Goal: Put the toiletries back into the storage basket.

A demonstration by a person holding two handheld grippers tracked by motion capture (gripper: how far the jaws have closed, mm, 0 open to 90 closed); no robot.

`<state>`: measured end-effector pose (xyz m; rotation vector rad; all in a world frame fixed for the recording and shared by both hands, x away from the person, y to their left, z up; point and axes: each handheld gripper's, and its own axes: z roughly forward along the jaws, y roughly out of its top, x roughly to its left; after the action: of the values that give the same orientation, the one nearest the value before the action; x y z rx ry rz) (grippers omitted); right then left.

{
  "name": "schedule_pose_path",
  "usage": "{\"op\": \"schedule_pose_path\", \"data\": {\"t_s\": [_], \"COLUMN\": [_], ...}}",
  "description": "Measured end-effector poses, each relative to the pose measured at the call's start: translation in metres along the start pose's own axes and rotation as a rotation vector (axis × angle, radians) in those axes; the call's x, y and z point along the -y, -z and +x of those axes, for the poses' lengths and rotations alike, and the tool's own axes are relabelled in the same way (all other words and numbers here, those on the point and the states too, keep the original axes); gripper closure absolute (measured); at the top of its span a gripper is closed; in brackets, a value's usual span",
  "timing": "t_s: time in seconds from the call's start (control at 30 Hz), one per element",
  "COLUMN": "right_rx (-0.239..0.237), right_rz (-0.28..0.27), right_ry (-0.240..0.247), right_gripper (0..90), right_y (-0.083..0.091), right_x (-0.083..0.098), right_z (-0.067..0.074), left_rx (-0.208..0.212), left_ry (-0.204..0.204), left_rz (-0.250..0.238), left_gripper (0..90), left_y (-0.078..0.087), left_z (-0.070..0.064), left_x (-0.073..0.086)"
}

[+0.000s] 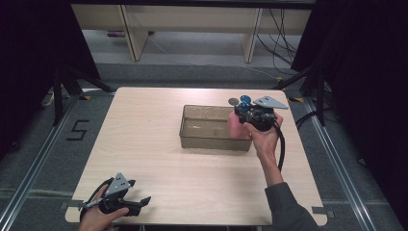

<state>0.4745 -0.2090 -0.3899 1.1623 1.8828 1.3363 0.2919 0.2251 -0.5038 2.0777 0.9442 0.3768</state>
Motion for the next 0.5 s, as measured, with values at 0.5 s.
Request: {"op": "schedule_pose_path", "data": {"t_s": [0.5], "right_rx": [0.015], "right_rz": [0.028], "right_ry": [-0.007], "right_gripper": [53.2], "right_y": [-0.0073], "right_x": [0.0095], "right_z": [-0.0037], "left_rx": [0.001], "left_ry": [0.001], "left_rz": [0.001], "left_gripper": [15.2], "left_y": [0.0002], "left_z": [0.0002], "left_x": [0.0]}}
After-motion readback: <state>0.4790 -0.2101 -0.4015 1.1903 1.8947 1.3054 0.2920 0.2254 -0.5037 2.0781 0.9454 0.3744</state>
